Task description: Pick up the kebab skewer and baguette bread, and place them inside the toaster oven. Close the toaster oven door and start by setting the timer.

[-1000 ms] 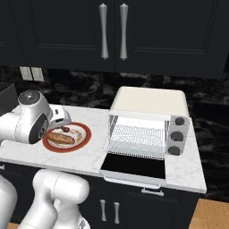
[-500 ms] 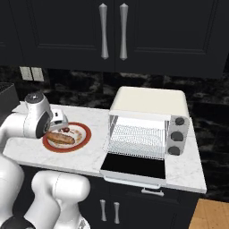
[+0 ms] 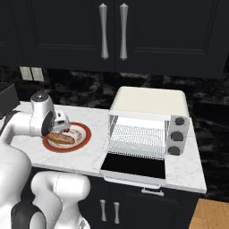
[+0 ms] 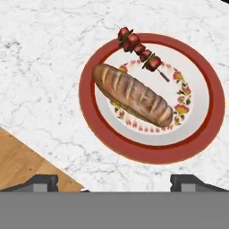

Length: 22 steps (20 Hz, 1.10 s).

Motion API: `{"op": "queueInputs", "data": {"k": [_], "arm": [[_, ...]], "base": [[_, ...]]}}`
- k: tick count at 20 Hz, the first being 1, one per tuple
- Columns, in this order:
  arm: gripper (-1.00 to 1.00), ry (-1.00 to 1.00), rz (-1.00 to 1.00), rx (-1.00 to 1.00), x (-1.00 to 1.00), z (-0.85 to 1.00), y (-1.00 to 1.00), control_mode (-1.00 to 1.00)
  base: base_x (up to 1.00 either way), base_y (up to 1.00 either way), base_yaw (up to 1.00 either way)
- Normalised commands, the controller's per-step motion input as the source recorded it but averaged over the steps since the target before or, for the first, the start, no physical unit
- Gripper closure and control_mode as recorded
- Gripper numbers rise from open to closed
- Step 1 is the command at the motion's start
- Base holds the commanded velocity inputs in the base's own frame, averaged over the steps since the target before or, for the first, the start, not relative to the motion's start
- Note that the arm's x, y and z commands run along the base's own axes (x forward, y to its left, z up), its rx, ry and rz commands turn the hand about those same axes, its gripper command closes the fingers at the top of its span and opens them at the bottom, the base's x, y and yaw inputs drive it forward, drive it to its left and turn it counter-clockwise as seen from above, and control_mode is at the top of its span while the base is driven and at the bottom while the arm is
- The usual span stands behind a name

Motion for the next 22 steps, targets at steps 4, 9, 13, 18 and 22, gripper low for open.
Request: {"op": "queueInputs", "data": {"k": [4,9,13,18,22], "arm": [[-1.00,0.00,0.10,0.00,0.51,-0.49,0.00,-1.00],[-1.00,0.00,0.08,-0.04,0.64,-0.24,0.00,-1.00],[-1.00,0.02,0.01,-0.09,0.59,-0.25,0.04,-1.00],[-1.00,0.08,0.00,-0.05,0.38,-0.30,0.02,-1.00],[-1.00,0.04,0.00,0.00,0.24,-0.27,0.00,-1.00]], "base": [[0.00,0.00,0.00],[0.00,0.00,0.00],[0.00,0.00,0.00],[0.00,0.00,0.00],[0.00,0.00,0.00]]}}
